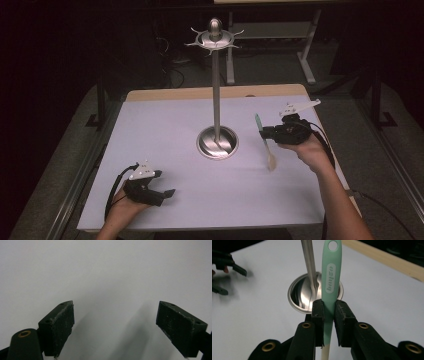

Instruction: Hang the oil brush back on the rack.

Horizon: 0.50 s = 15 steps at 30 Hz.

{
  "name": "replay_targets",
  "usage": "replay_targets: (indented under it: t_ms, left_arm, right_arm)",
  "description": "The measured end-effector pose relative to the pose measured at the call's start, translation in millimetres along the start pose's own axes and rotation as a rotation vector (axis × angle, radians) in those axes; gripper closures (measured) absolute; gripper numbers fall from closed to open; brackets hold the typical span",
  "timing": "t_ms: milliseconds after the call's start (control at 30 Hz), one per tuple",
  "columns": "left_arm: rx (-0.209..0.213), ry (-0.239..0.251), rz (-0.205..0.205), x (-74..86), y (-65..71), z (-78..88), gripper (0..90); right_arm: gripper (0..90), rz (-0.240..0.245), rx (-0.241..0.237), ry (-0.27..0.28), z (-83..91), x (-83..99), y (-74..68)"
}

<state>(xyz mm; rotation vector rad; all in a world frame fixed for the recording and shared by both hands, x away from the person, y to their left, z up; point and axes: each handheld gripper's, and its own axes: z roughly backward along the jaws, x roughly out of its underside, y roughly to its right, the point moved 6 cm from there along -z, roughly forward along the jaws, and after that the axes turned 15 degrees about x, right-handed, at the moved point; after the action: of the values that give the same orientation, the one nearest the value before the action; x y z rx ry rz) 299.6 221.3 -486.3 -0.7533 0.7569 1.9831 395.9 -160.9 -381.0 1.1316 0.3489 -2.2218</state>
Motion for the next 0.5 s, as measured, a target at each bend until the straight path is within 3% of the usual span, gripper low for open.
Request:
replay_targets:
  t_ms: [233,500]
  left_arm:
    - [0.002,0.004,0.006,0.0,0.5,-0.8,14.6]
    - [0.002,-0.002,0.005,0.3,0.1,-0.3,14.6]
  right_arm:
    - [78.3,-0.055,-0.002,0.107,8.5,-7.9,3.0]
    - [78.3,-0.071,-0.016,0.159,14.8,-16.8,3.1]
